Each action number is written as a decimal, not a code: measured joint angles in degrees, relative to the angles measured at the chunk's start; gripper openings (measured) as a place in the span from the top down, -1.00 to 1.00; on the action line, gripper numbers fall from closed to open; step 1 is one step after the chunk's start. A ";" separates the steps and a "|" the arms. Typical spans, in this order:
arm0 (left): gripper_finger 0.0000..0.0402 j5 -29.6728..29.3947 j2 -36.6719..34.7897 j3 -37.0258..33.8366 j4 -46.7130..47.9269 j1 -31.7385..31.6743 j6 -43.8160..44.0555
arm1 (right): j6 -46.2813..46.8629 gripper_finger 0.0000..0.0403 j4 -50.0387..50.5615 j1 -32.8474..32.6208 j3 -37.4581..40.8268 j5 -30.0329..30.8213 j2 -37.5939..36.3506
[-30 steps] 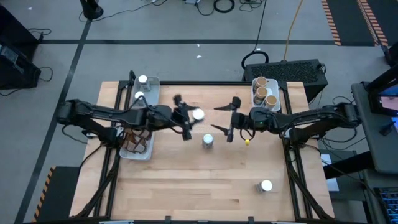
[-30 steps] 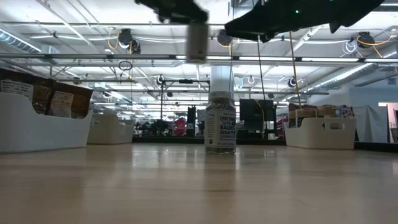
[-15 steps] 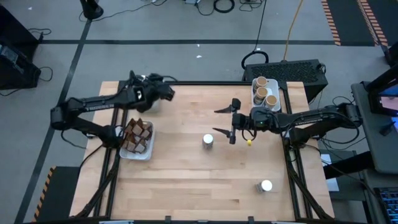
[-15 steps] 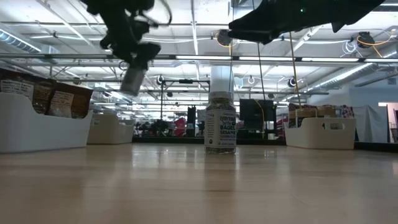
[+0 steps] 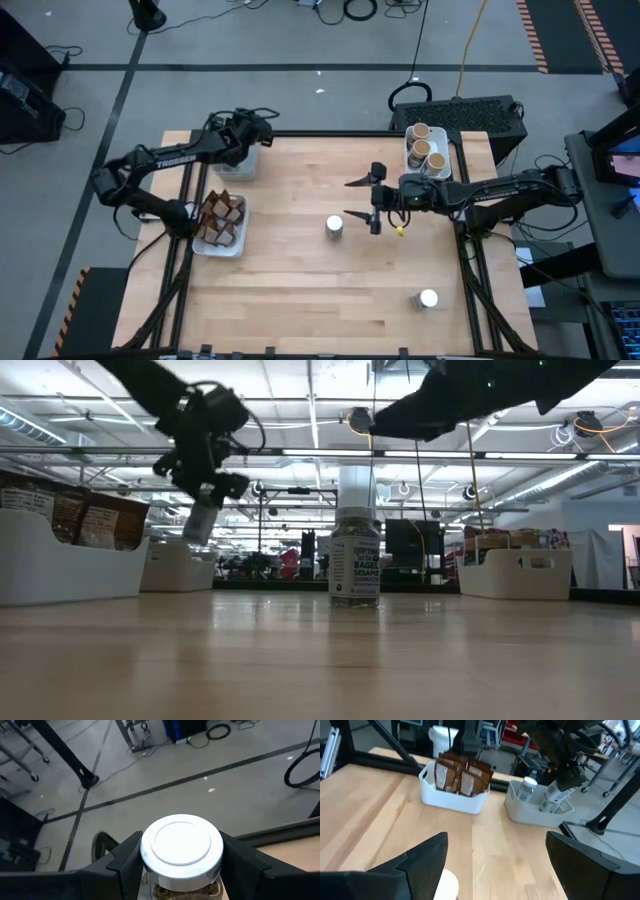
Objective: Sort spices by type
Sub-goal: Put the white seasoning bottle into the gray bin
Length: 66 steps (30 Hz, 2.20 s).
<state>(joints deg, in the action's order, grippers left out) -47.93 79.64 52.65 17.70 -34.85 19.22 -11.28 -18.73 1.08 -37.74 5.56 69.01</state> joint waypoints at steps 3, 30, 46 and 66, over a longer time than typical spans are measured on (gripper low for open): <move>-0.05 0.27 0.00 -3.72 -5.73 -1.54 0.01 | 0.15 -0.59 1.78 0.00 0.00 0.00 0.00; -0.05 3.79 11.76 -12.84 -30.32 -6.38 -4.57 | 0.13 -0.59 -0.30 -0.02 0.00 0.04 0.00; -0.49 3.74 9.81 -12.88 -30.46 -5.01 -7.84 | 0.94 -0.59 0.42 -0.04 0.00 0.09 0.00; -0.50 34.66 -15.97 -12.90 -30.86 15.50 -12.15 | 7.34 -0.59 14.29 -3.26 0.02 0.25 -13.60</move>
<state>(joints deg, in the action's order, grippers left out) -13.27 63.67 39.75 -13.15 -19.35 7.07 -3.94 -4.44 -2.18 -37.71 5.82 55.41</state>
